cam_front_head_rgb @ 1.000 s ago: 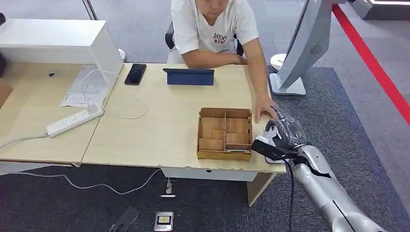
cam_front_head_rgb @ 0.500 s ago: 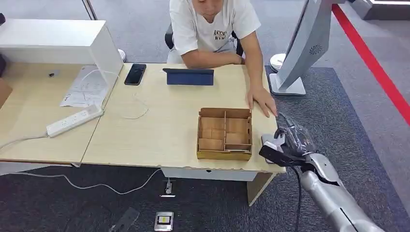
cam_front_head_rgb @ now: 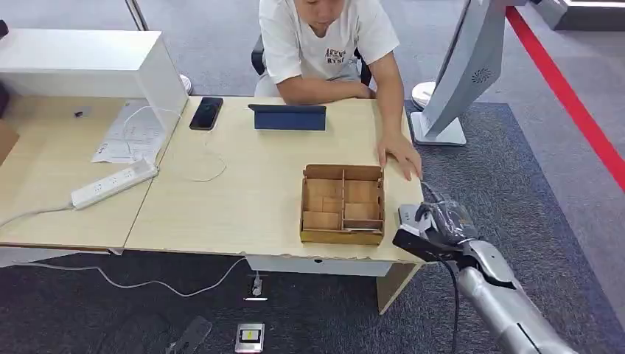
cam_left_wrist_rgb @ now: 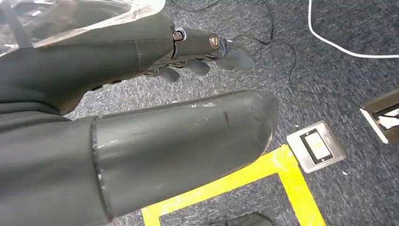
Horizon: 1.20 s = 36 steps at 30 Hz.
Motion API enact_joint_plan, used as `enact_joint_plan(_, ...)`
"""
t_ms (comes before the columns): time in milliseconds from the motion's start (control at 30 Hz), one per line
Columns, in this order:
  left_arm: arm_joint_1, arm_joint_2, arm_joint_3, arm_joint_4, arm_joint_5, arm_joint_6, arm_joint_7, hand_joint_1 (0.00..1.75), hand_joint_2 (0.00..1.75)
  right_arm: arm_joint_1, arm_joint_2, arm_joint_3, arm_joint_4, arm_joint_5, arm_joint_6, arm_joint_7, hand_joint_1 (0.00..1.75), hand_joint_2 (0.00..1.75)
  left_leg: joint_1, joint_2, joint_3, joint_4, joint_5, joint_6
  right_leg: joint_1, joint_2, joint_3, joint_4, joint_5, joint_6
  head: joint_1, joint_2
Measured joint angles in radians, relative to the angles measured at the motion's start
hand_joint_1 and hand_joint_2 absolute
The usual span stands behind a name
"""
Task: Pass the card to the sensor for recognition and then transmit it.
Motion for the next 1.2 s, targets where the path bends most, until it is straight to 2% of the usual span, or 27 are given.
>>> enact_joint_plan(167,0.000,0.000,0.000,0.000,0.002,0.000,-0.001,0.00,0.00,0.009,0.003,0.010,-0.006,0.008,0.036,0.002,1.75,1.75,0.000,0.000,0.000,0.000,0.000,0.000,0.000,0.000,0.000,0.000,0.000,0.000,0.000,0.000)
enact_joint_plan(733,0.000,0.000,0.000,0.000,-0.006,0.005,-0.002,0.00,0.00,0.011,0.005,0.018,-0.019,-0.002,0.056,0.021,1.75,1.75,0.000,0.000,0.001,0.000,0.000,0.000,0.000,0.000,0.000,0.000,0.000,0.000,0.000,0.000)
enact_joint_plan(967,-0.001,0.000,0.000,0.001,-0.021,0.011,-0.002,0.00,0.00,0.013,0.000,0.019,-0.028,-0.047,-0.006,0.025,1.75,1.75,0.000,0.000,0.000,0.000,0.000,0.000,0.000,0.000,0.000,0.000,0.000,0.000,0.000,0.000)
enact_joint_plan(1200,-0.006,0.000,-0.001,0.001,-0.053,0.020,-0.003,0.00,0.00,-0.036,-0.033,-0.025,-0.088,-0.090,-0.073,0.039,1.75,1.75,0.000,0.000,0.000,0.000,0.000,0.000,0.000,0.000,0.000,0.000,0.000,0.000,0.000,0.000)
